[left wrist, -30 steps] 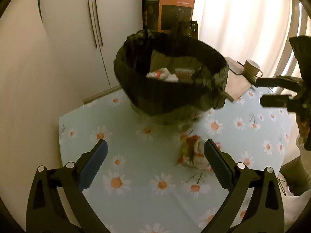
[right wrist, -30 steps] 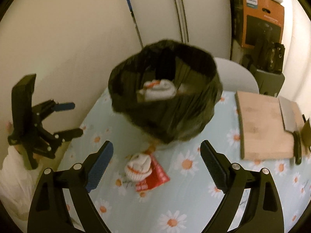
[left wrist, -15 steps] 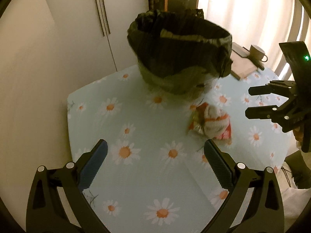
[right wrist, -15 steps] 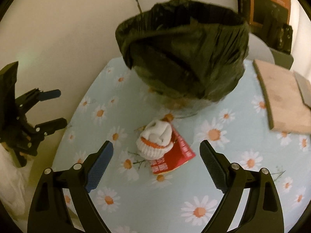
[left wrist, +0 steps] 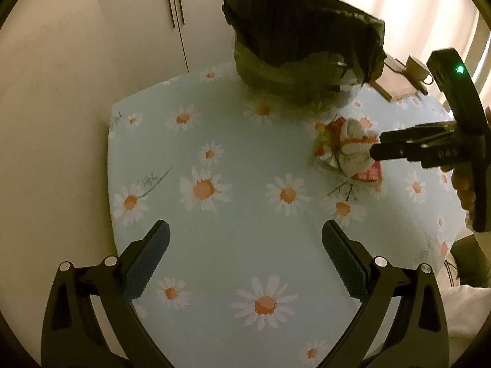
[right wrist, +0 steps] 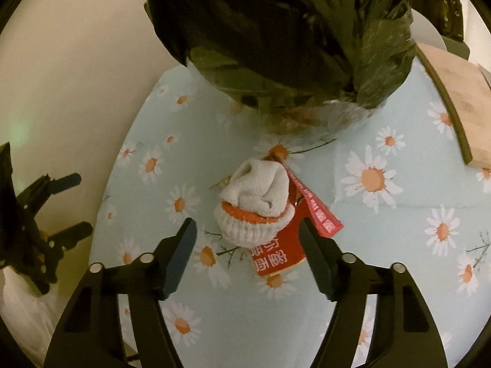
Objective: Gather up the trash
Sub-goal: 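Grasp the second white glove with the right gripper while the left gripper approaches the red wrapper, then grasp the red snack wrapper with the left gripper while the right gripper holds the glove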
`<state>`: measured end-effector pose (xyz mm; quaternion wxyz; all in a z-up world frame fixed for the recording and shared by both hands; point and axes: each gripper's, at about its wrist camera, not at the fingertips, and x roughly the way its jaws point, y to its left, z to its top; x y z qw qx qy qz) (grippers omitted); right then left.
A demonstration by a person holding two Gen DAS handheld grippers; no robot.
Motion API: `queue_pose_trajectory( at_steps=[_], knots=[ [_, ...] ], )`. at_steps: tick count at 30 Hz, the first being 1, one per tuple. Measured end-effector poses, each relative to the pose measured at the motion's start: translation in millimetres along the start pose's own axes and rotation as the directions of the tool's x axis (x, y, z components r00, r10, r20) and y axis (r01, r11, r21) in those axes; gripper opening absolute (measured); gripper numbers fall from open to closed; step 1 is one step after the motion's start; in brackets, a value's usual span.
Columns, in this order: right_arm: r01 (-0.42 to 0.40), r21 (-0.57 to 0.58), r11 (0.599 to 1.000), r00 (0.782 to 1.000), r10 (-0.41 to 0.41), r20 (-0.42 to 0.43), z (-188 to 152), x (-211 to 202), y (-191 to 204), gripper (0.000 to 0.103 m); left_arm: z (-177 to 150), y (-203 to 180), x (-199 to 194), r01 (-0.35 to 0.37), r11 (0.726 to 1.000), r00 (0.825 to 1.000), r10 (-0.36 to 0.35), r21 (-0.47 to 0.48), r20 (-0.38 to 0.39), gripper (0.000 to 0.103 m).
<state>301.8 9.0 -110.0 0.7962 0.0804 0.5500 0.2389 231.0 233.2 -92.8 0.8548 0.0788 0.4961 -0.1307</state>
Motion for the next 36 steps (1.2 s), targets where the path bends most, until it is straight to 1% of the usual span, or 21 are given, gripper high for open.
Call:
queue_pose_trajectory(
  at_steps=[2, 3, 5, 7, 9, 12, 14, 17, 20, 23, 29, 36],
  knots=[
    [0.003, -0.003, 1.0, 1.0, -0.003, -0.018, 1.3, 8.1, 0.7, 0.051, -1.6, -1.5, 3.0, 0.007, 1.0, 1.0, -0.007, 0.005, -0.013, 0.097],
    [0.012, -0.009, 1.0, 1.0, -0.012, -0.026, 1.9, 11.6, 1.2, 0.039, -1.7, -3.0, 4.5, 0.009, 1.0, 1.0, -0.009, 0.006, -0.016, 0.097],
    [-0.01, -0.015, 1.0, 0.999, 0.01, -0.036, 0.6, 14.0, 2.5, 0.036, -2.0, -5.0, 6.2, 0.014, 1.0, 1.0, -0.014, 0.007, -0.021, 0.097],
    [-0.028, -0.036, 0.999, 0.999, 0.027, -0.039, -1.4, 12.1, 5.1, 0.027, -1.7, -8.1, 9.2, 0.026, 1.0, 0.999, -0.025, 0.006, -0.028, 0.097],
    [-0.036, -0.055, 0.998, 0.998, 0.034, -0.048, -3.6, 9.7, 6.6, 0.027, -0.5, -12.1, 12.3, 0.024, 1.0, 0.999, -0.024, 0.005, -0.036, 0.097],
    [-0.066, -0.084, 0.994, 0.996, 0.061, -0.06, -8.5, 0.6, 7.0, 0.022, 1.8, -18.2, 16.4, 0.03, 1.0, 0.998, -0.03, 0.001, -0.047, 0.097],
    [-0.084, -0.102, 0.991, 0.995, 0.078, -0.057, -11.1, -7.7, 6.9, 0.021, 4.0, -24.6, 18.4, 0.028, 1.0, 0.998, -0.027, 0.006, -0.049, 0.097],
    [-0.119, -0.118, 0.986, 0.992, 0.113, -0.052, -15.4, -25.3, 3.5, 0.019, 7.6, -33.2, 21.5, 0.025, 1.0, 0.998, -0.025, 0.003, -0.054, 0.097],
    [-0.145, -0.145, 0.979, 0.989, 0.139, -0.05, -20.3, -44.8, 0.5, 0.018, 13.0, -44.0, 23.7, 0.04, 0.999, 0.998, -0.04, -0.005, -0.052, 0.097],
    [-0.168, -0.157, 0.973, 0.986, 0.164, -0.043, -23.0, -63.6, -5.3, 0.018, 16.7, -57.9, 27.4, 0.041, 0.999, 0.997, -0.041, 0.005, -0.06, 0.097],
    [-0.168, -0.167, 0.972, 0.986, 0.166, -0.026, -24.9, -91.8, -24.5, 0.018, 20.4, -83.2, 32.6, 0.055, 0.998, 0.996, -0.054, 0.012, -0.071, 0.097],
    [-0.134, -0.181, 0.974, 0.991, 0.13, -0.031, -25.6, -111.5, -55.4, 0.018, 24.1, -105.9, 41.9, 0.067, 0.997, 0.994, -0.07, -0.049, -0.078, 0.097]
  ],
)
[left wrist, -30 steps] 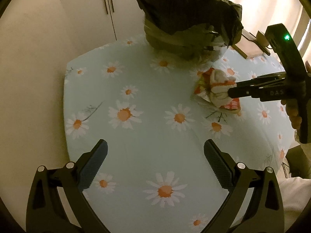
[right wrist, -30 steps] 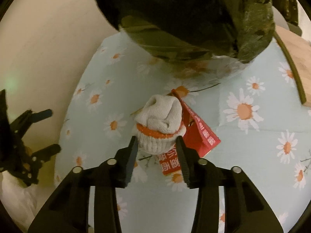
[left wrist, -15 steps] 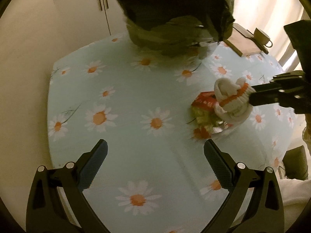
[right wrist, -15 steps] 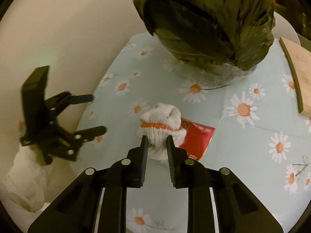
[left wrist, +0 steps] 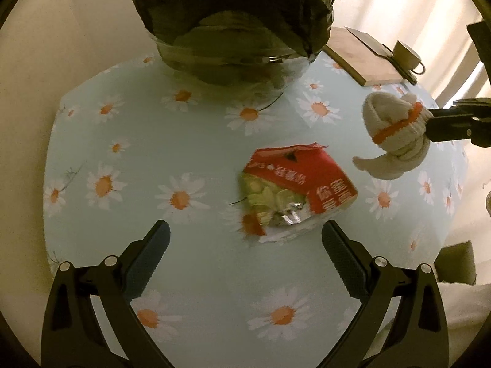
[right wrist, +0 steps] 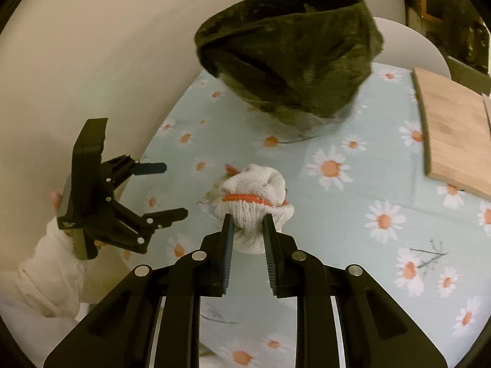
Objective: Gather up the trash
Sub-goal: 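Grasp the red snack wrapper with the left gripper while the right gripper holds the glove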
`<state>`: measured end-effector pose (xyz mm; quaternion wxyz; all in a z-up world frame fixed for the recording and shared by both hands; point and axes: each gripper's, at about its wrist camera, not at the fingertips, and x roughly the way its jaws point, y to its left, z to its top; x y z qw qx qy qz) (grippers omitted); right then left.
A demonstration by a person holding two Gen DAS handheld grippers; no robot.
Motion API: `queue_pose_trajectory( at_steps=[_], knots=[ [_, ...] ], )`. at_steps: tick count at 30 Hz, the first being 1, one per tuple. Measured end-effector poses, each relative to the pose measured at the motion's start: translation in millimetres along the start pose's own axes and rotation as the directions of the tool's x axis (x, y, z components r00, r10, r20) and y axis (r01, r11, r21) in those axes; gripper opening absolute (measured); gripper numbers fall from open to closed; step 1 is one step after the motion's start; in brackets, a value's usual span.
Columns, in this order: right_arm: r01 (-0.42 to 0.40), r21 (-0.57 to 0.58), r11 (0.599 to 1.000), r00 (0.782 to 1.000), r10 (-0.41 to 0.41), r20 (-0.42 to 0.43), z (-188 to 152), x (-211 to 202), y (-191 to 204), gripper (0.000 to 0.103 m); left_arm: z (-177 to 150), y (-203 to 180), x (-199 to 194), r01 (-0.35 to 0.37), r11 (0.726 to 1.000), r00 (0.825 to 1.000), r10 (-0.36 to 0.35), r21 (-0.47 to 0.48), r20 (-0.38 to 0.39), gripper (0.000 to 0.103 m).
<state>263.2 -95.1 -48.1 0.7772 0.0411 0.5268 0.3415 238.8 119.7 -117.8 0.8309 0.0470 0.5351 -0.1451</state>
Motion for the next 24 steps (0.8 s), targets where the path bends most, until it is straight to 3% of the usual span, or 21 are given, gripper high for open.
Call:
queue_pose_trajectory(
  at_steps=[15, 24],
  knots=[
    [0.024, -0.007, 1.0, 0.999, -0.024, -0.03, -23.5, -26.6, -57.7, 0.018, 12.7, -37.4, 35.6, 0.01, 0.988, 1.0, -0.013, -0.151, -0.016, 0.097],
    [0.002, -0.036, 0.999, 0.998, -0.004, -0.058, -25.2, -29.1, -78.5, 0.018, 19.9, -48.4, 54.9, -0.073, 0.961, 0.997, 0.06, -0.267, -0.056, 0.097]
  ],
)
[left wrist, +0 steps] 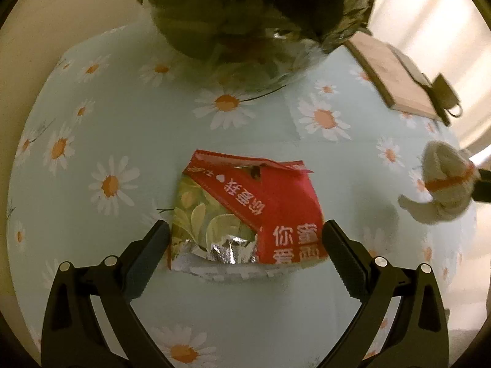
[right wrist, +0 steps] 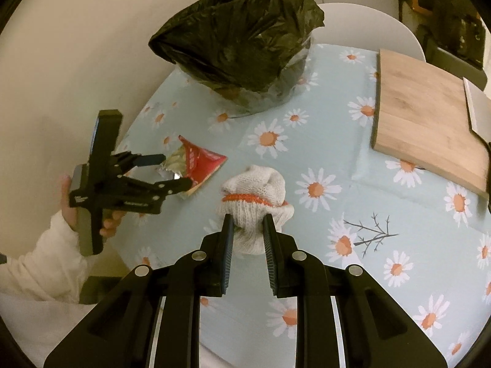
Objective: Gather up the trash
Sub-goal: 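Grasp the red snack wrapper with the left gripper while the right gripper holds the glove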
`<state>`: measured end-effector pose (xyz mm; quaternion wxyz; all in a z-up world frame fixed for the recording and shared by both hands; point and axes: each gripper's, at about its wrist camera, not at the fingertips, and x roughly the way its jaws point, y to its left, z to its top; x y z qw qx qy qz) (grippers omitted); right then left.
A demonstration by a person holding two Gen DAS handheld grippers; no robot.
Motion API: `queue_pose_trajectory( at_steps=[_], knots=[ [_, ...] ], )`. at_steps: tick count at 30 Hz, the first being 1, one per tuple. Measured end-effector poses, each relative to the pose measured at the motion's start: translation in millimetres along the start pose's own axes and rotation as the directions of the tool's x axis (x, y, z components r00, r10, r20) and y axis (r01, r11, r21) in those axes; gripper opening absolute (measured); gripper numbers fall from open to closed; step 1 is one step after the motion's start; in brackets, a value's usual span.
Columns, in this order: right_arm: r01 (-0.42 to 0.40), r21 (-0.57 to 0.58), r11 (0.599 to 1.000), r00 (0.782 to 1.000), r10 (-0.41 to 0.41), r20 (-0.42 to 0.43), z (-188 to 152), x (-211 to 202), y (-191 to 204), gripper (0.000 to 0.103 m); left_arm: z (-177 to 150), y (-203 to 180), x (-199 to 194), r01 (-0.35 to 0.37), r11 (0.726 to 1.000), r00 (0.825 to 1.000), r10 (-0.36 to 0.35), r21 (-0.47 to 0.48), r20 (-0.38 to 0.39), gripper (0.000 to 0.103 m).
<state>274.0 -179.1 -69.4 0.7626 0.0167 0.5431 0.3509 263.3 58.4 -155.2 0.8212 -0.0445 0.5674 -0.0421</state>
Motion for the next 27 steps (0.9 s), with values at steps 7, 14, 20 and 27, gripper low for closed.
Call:
queue_pose_trajectory(
  at_steps=[7, 14, 20, 27],
  knots=[
    [-0.021, -0.012, 1.0, 1.0, 0.021, -0.008, 1.0, -2.0, -7.1, 0.018, 6.9, -4.6, 12.7, -0.026, 0.998, 0.999, 0.024, -0.054, -0.029, 0.097],
    [-0.026, -0.001, 1.0, 1.0, 0.026, -0.008, 0.8, -0.2, -14.7, 0.018, 15.8, -14.4, 27.0, -0.069, 0.997, 0.997, 0.067, -0.042, -0.034, 0.097],
    [-0.022, 0.01, 1.0, 1.0, 0.023, -0.012, -3.6, -2.8, -22.3, 0.019, 20.7, -22.0, 26.5, -0.089, 0.996, 0.996, 0.089, -0.008, -0.014, 0.077],
    [-0.033, 0.011, 0.999, 0.999, 0.033, 0.001, -2.4, -3.9, -25.1, 0.019, 18.1, -14.5, 13.3, -0.007, 1.0, 1.0, 0.007, -0.008, -0.014, 0.031]
  ],
)
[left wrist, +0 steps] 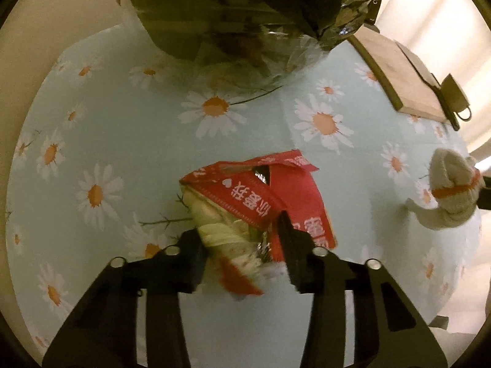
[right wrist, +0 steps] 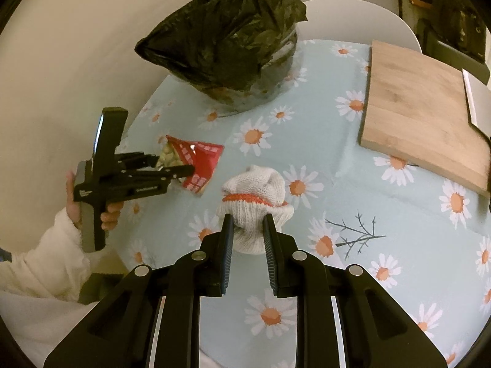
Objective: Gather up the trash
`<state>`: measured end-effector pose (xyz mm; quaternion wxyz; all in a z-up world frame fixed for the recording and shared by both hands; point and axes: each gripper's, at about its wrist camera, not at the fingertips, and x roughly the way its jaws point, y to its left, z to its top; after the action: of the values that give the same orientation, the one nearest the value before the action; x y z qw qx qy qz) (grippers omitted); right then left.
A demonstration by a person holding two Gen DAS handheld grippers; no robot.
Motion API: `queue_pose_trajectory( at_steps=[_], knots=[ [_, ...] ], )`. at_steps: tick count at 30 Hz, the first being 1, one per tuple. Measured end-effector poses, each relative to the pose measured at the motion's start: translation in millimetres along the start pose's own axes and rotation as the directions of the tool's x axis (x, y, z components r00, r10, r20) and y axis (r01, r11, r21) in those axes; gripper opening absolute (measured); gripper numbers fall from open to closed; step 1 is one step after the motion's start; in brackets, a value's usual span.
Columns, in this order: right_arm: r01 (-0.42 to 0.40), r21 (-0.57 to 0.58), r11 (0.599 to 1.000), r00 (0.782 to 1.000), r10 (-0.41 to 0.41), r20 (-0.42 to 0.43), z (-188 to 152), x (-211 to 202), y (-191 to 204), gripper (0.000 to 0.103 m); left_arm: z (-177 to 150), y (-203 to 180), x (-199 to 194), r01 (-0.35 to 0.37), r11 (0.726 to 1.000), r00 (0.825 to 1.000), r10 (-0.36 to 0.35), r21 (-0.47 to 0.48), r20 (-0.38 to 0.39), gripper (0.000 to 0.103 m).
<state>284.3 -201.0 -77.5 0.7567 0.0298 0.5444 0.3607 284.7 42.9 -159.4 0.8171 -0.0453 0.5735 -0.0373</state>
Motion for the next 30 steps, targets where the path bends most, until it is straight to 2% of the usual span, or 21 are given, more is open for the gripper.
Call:
queue_pose_trajectory(
  at_steps=[2, 9, 15, 27, 30],
  knots=[
    [-0.002, -0.003, 1.0, 1.0, 0.002, 0.002, -0.3, -0.1, 1.0, 0.019, -3.1, 2.8, -5.0, 0.006, 1.0, 1.0, -0.006, -0.003, 0.001, 0.024],
    [-0.016, -0.009, 1.0, 1.0, 0.017, 0.009, -2.9, -1.8, 0.0, 0.019, -14.7, 2.3, -20.2, -0.019, 1.0, 0.999, 0.019, 0.016, 0.033, 0.02],
    [-0.041, -0.011, 0.999, 0.998, 0.042, 0.039, -1.9, -4.2, -0.2, 0.019, -19.0, -0.9, -45.0, -0.079, 0.995, 0.995, 0.075, 0.06, 0.066, 0.016],
    [-0.077, -0.04, 0.996, 0.99, 0.081, 0.114, 19.8, -30.5, 7.8, 0.019, -21.3, 14.4, -107.2, -0.177, 0.982, 0.978, 0.169, 0.06, 0.121, 0.016],
    [-0.081, -0.054, 0.995, 0.988, 0.087, 0.129, 27.3, -40.2, 10.3, 0.019, -17.5, 17.0, -120.8, -0.182, 0.982, 0.976, 0.173, 0.058, 0.128, 0.016]
  ],
)
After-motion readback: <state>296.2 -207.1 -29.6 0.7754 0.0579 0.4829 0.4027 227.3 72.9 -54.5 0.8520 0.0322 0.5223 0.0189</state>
